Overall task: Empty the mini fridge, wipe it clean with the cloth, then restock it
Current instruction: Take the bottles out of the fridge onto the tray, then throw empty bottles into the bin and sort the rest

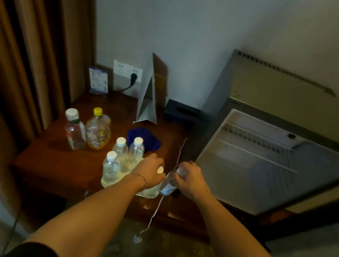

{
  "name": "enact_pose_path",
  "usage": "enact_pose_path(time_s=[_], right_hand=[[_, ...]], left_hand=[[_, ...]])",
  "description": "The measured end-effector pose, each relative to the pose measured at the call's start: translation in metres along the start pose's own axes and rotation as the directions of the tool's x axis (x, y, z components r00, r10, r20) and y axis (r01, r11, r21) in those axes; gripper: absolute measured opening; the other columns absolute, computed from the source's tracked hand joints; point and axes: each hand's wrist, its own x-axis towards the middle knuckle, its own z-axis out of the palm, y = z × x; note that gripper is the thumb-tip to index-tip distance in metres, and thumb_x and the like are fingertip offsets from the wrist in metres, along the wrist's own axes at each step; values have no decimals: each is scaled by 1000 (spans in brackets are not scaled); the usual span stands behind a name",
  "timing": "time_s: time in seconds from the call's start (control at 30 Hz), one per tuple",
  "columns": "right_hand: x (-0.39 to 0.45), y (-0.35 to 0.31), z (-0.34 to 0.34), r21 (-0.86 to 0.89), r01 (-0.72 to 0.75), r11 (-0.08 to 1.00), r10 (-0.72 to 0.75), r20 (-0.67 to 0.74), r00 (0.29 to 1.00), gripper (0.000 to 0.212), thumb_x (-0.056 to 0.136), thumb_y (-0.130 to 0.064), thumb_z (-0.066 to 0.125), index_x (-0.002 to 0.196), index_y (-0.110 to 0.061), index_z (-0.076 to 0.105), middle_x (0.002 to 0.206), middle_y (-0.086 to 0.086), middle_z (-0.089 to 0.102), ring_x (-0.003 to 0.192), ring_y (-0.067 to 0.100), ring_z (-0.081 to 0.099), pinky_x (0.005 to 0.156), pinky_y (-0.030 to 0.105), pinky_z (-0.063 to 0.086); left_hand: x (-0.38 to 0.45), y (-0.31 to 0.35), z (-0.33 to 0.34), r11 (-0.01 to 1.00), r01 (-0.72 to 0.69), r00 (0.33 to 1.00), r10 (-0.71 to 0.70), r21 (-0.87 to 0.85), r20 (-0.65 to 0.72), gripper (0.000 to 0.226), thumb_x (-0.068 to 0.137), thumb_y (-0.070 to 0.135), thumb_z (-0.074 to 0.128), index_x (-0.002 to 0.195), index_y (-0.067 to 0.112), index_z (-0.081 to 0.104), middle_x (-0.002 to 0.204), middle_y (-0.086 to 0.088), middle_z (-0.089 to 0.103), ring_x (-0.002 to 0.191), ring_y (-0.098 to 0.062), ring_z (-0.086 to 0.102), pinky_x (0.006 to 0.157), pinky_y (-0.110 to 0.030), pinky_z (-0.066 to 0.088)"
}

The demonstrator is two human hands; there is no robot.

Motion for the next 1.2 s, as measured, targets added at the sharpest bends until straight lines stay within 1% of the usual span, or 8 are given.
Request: enact_pose_path(time_s=[0.13, 0.4, 0.53, 0.67, 0.77, 0.9, 1.03, 1.2], right_hand=[[-54, 30, -24, -1, -70, 998, 70, -39, 997, 28, 92, -30, 64, 113, -12, 61, 113, 4, 51, 101, 23, 57, 89, 38, 52], [-221, 118, -75, 13, -207, 978, 205, -177, 963, 35, 89, -32, 58, 109, -4, 63, 100, 5, 48, 101, 31, 56, 83, 35, 44], [-336, 172, -99, 21, -317, 948, 314, -224, 923, 29, 95, -25, 60, 112, -2, 63, 110, 15, 54, 104, 31, 55, 86, 34, 41], [-467, 233, -125, 86, -511, 856, 512, -281, 811, 41, 85, -38, 55, 103, -3, 67, 107, 18, 61, 101, 35, 60, 84, 36, 45], [-556, 274, -144, 141, -641, 755, 644, -344, 683, 30, 90, -27, 59, 106, -3, 67, 111, 15, 62, 100, 29, 59, 78, 31, 43], [-645, 326, -157, 194, -735, 649, 739, -391, 549, 28, 95, -29, 58, 111, -7, 62, 118, 13, 53, 110, 29, 53, 81, 26, 34], [-692, 368, -169, 230, -789, 569, 793, -407, 454, 32, 97, -30, 56, 117, -5, 59, 120, 11, 50, 112, 29, 52, 87, 31, 39], [-711, 428, -198, 233, -830, 507, 827, -404, 392, 32, 97, -29, 56, 120, -6, 59, 122, 12, 50, 111, 28, 52, 88, 30, 40]], left_hand=[[-19, 41, 15, 998, -57, 997, 55, 32, 61, 24, 90, 35, 66, 108, 19, 63, 110, -2, 51, 99, -22, 57, 92, -35, 49], [-90, 169, 80, 965, -227, 971, 213, 131, 113, 33, 90, 33, 65, 115, 12, 63, 118, -10, 52, 107, -31, 58, 94, -38, 47], [-152, 252, 140, 923, -365, 915, 332, 123, 230, 29, 90, 31, 63, 112, 11, 63, 118, -9, 51, 106, -31, 59, 92, -36, 47], [-212, 341, 209, 861, -504, 821, 454, 66, 347, 26, 90, 30, 64, 109, 12, 63, 112, -6, 50, 100, -28, 58, 93, -37, 49], [-251, 409, 258, 812, -582, 737, 547, -36, 397, 23, 89, 27, 64, 110, 17, 64, 103, -1, 48, 90, -20, 53, 95, -41, 51], [-293, 488, 317, 729, -682, 632, 624, -52, 461, 31, 90, 30, 65, 116, 13, 65, 118, -6, 55, 104, -26, 58, 96, -37, 50], [-308, 550, 367, 653, -754, 521, 660, -70, 541, 31, 92, 34, 60, 116, 14, 63, 122, -7, 57, 106, -25, 57, 91, -33, 48], [-289, 620, 426, 649, -751, 481, 665, -123, 572, 22, 93, 34, 62, 107, 18, 62, 119, -4, 55, 98, -18, 52, 84, -29, 45]])
